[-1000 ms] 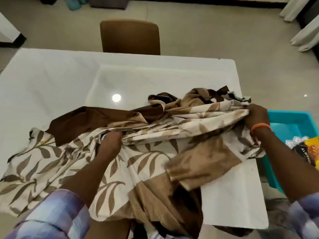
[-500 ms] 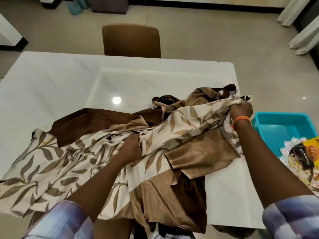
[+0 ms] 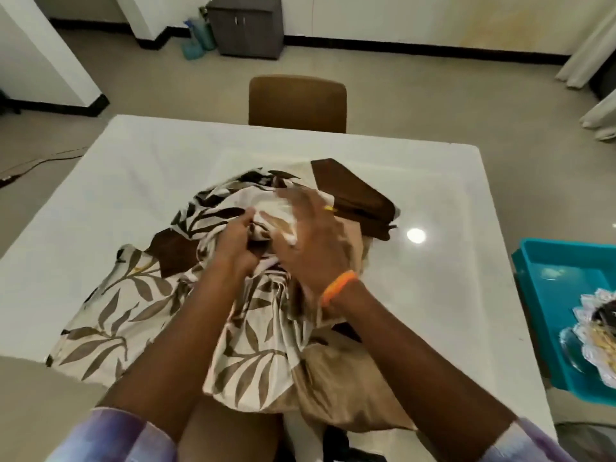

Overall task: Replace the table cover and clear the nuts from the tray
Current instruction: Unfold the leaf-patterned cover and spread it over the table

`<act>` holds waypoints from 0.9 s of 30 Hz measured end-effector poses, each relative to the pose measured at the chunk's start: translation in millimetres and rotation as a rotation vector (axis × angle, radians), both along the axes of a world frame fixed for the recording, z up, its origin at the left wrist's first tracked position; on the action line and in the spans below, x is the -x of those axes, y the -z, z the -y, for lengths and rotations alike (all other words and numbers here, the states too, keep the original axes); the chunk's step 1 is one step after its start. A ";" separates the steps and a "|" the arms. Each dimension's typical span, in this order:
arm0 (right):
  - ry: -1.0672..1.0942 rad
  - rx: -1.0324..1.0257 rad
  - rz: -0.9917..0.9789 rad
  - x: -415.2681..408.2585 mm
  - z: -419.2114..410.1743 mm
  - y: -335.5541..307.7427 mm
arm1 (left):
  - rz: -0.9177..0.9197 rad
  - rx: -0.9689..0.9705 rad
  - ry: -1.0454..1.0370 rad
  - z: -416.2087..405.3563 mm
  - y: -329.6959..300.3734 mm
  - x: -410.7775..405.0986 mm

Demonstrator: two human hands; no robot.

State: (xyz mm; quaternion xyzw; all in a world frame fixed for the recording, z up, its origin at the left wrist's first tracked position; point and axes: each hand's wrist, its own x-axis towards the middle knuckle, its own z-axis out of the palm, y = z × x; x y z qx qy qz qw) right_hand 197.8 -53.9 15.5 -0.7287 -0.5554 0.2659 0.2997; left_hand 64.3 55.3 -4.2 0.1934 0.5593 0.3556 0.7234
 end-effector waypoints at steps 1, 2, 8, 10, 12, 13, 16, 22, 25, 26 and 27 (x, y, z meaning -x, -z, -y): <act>0.090 -0.094 0.099 -2.5 1.3 16.0 | 0.052 0.012 -0.010 -7.7 -10.3 17.4; 0.130 -0.009 0.156 -13.9 0.5 43.2 | 0.071 0.015 -0.005 -10.5 -16.3 29.1; -0.114 0.593 0.276 -7.1 72.0 152.6 | 0.033 -0.015 0.076 -14.5 -58.6 45.9; -0.170 0.560 0.346 12.1 79.8 165.1 | 0.022 -0.016 0.059 -16.4 -62.0 39.8; -0.192 0.491 0.450 25.3 82.2 171.2 | 0.025 -0.036 0.093 -18.6 -62.4 33.2; -0.188 0.445 0.497 29.8 81.3 172.3 | 0.012 -0.042 0.111 -19.7 -62.9 30.4; 0.002 0.387 0.344 25.3 66.2 172.3 | -0.001 -0.063 0.135 -27.4 -65.4 27.9; 0.698 0.123 -0.175 -99.6 11.6 109.2 | -0.180 -0.130 0.183 -70.4 -64.1 63.0; 0.766 -0.163 -0.578 -141.3 -31.2 47.5 | -0.138 -0.136 0.196 -80.7 -59.6 74.0; 0.803 -0.248 -0.685 -149.0 -43.4 29.7 | -0.089 -0.149 0.197 -84.9 -54.1 76.7; 0.811 -0.312 -0.724 -154.0 -52.7 15.4 | -0.080 -0.146 0.171 -89.1 -45.3 79.1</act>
